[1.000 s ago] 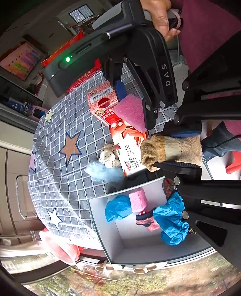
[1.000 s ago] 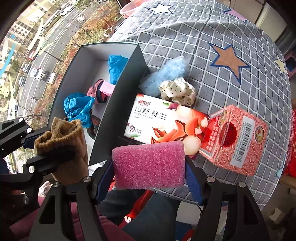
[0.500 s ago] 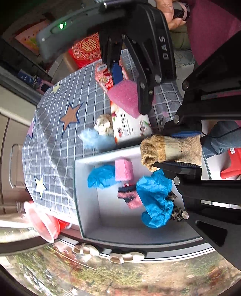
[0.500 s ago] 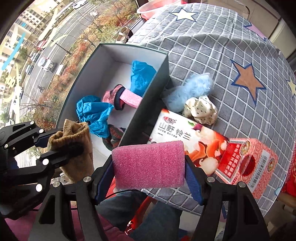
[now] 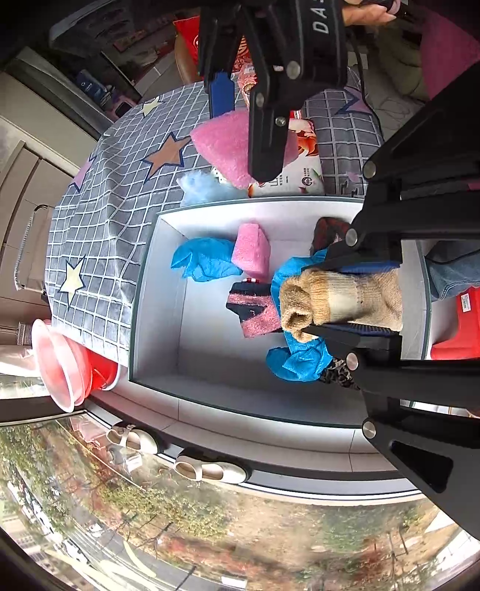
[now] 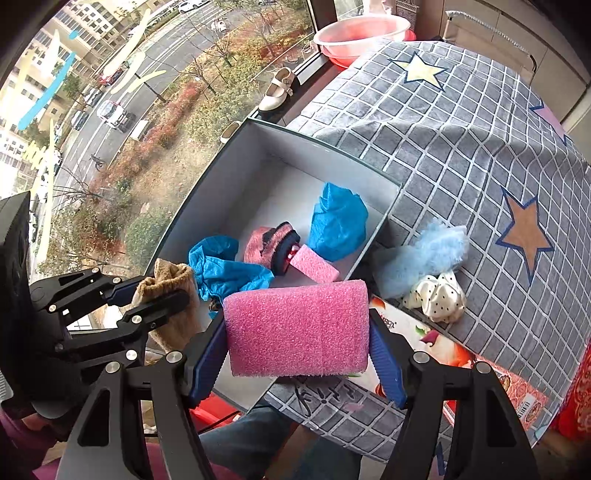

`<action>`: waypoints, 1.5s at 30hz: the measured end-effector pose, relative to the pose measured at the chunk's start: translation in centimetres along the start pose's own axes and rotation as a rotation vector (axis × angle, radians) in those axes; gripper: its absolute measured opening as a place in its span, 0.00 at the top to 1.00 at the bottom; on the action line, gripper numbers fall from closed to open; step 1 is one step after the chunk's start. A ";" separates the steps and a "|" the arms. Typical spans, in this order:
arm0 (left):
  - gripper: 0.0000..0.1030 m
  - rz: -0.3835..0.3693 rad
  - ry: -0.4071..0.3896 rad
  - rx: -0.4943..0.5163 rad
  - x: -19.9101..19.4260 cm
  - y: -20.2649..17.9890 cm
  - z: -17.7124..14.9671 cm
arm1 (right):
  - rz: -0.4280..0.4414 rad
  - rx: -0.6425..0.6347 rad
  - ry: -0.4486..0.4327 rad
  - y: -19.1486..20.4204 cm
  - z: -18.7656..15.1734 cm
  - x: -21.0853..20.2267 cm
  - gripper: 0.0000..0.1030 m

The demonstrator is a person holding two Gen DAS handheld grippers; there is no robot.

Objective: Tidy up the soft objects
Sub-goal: 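Lower the beige sock and pink foam block with both tools into the box, then open both tools to drop the beige sock and foam block into the box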

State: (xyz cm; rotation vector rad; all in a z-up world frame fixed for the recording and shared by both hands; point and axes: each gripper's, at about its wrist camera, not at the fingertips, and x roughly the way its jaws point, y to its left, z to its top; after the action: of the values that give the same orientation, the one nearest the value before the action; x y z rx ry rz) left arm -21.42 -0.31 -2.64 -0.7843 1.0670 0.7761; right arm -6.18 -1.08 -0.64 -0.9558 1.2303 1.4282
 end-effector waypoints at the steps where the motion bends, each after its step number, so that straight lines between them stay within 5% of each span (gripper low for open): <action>1: 0.77 0.003 0.000 -0.001 0.0 0.1 0.0 | 0.002 -0.005 0.000 0.2 0.3 0.1 0.30; 26: 0.77 0.013 0.029 -0.031 2.1 0.8 1.4 | 0.021 -0.003 0.050 1.1 4.2 3.3 0.30; 28: 0.70 0.009 0.023 -0.023 2.0 0.6 1.6 | 0.021 -0.003 0.052 1.1 4.4 3.4 0.30; 34: 0.23 0.008 0.007 -0.015 1.7 0.1 2.0 | 0.080 0.057 0.045 0.1 5.1 3.6 0.26; 37: 0.21 0.013 0.004 -0.025 1.6 0.2 2.1 | 0.092 0.103 0.047 -0.8 5.0 3.5 0.01; 45: 0.16 0.004 0.018 -0.034 1.3 -0.5 3.6 | 0.129 0.208 0.088 -4.7 4.5 1.6 0.01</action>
State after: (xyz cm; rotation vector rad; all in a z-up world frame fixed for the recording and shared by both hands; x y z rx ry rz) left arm -18.97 2.71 -2.73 -0.8198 1.0737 0.7938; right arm -1.78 3.67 -2.36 -0.8163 1.4969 1.3368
